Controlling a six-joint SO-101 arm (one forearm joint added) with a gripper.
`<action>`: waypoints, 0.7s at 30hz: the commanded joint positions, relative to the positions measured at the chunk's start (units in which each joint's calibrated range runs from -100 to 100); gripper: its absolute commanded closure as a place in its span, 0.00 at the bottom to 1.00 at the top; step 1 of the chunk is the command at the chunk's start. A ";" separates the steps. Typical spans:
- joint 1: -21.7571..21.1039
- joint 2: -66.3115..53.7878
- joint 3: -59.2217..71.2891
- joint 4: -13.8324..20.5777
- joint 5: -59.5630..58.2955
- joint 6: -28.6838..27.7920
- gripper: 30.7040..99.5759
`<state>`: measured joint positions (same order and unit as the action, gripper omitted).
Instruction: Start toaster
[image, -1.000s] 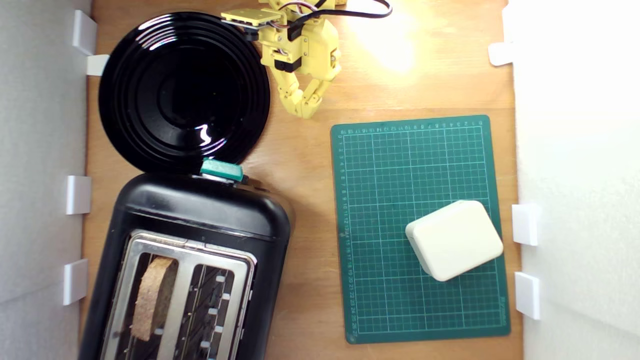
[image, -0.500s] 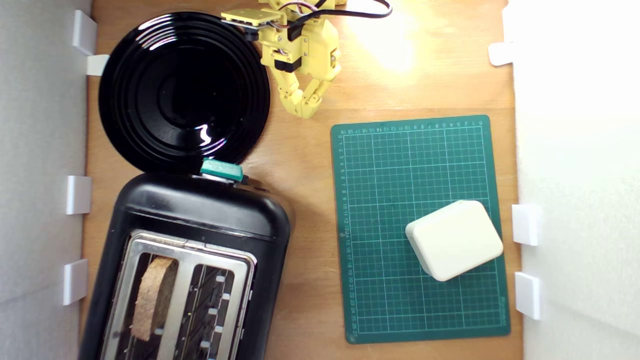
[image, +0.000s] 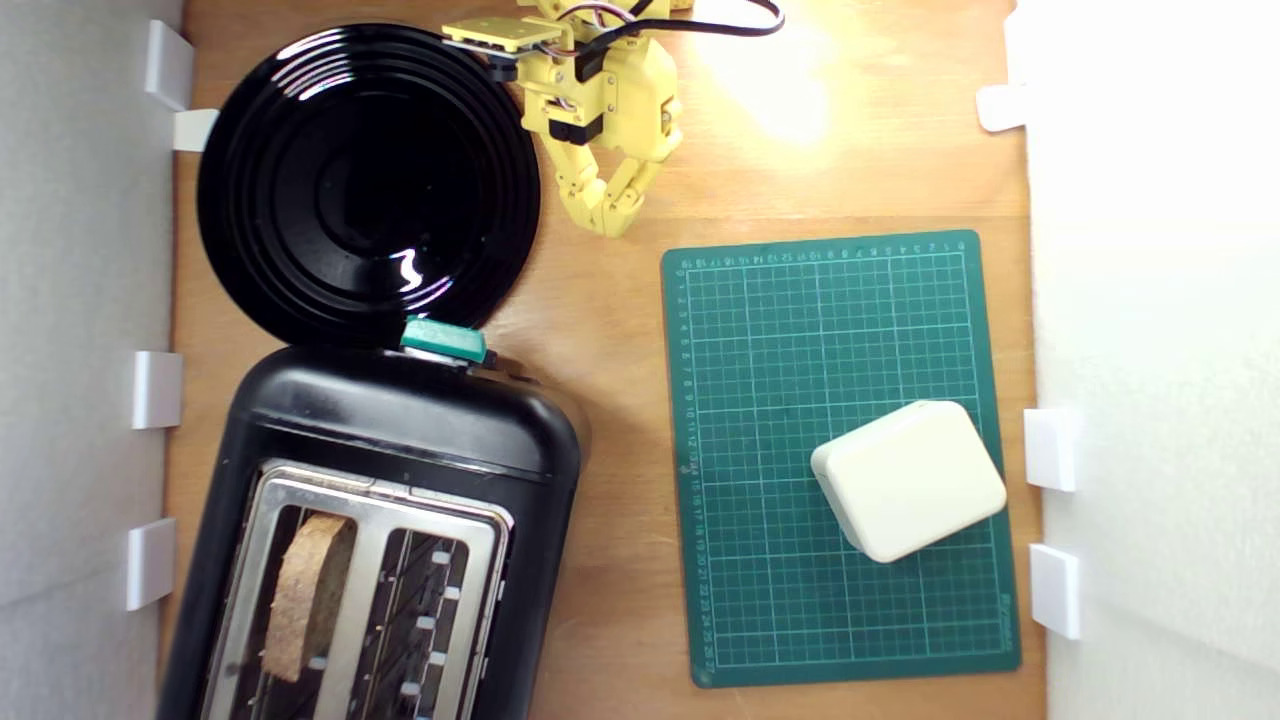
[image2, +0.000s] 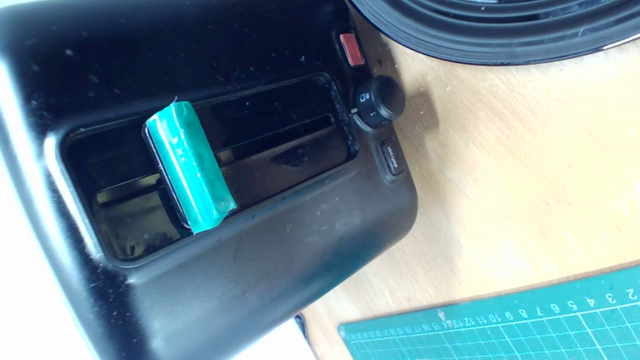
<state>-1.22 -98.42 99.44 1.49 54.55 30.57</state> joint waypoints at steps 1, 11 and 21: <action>0.27 0.25 0.28 0.57 0.05 0.34 0.98; 2.97 15.07 -14.53 2.82 -0.03 0.60 0.99; 6.78 29.39 -32.07 10.14 2.96 7.31 0.99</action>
<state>5.65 -71.57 73.68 8.23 55.49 36.39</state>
